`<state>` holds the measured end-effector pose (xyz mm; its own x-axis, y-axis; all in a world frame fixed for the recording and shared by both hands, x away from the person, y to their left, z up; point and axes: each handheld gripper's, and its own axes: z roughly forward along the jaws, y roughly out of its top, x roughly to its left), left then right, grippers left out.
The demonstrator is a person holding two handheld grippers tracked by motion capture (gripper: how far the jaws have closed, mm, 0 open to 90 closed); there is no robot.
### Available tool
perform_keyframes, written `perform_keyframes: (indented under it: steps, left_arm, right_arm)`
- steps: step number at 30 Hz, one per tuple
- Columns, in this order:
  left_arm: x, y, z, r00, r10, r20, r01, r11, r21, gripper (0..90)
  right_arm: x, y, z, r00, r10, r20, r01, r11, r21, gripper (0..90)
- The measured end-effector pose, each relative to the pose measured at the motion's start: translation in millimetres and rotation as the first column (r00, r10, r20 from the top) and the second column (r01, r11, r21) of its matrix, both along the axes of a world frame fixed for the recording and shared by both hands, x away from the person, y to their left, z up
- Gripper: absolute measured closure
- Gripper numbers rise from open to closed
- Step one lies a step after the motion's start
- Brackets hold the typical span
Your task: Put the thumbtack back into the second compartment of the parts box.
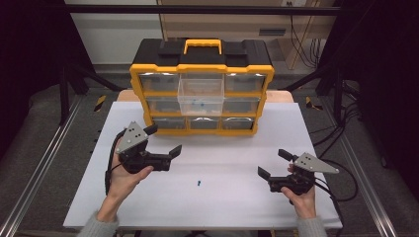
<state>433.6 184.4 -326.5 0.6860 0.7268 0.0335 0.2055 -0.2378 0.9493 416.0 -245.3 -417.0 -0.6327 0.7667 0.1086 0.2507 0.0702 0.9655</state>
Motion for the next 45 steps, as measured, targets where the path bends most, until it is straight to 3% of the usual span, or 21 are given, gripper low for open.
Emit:
perform_keyframes:
  steps: [12, 27, 45]
  left_arm:
    - [-0.5, 4.1, -21.5, 0.999, 0.001, -0.044, -0.001, 1.0, -0.004, 3.1]
    - [-0.8, -7.5, -44.6, 0.9958, -0.004, -0.092, 0.008, 0.9988, 0.048, 3.1]
    - [-0.7, -25.1, -62.6, 0.9905, -0.033, -0.134, 0.046, 0.9942, 0.097, 3.1]
  right_arm:
    - [-0.4, 0.6, -0.1, 0.9999, -0.002, -0.01, 0.002, 1.0, 0.001, 0.5]
    - [-0.6, 0.4, 0.2, 1.0, 0.002, -0.009, -0.002, 1.0, 0.002, 0.5]
    - [-0.1, 1.4, -0.7, 0.9999, 0.006, -0.008, -0.006, 1.0, -0.001, 0.5]
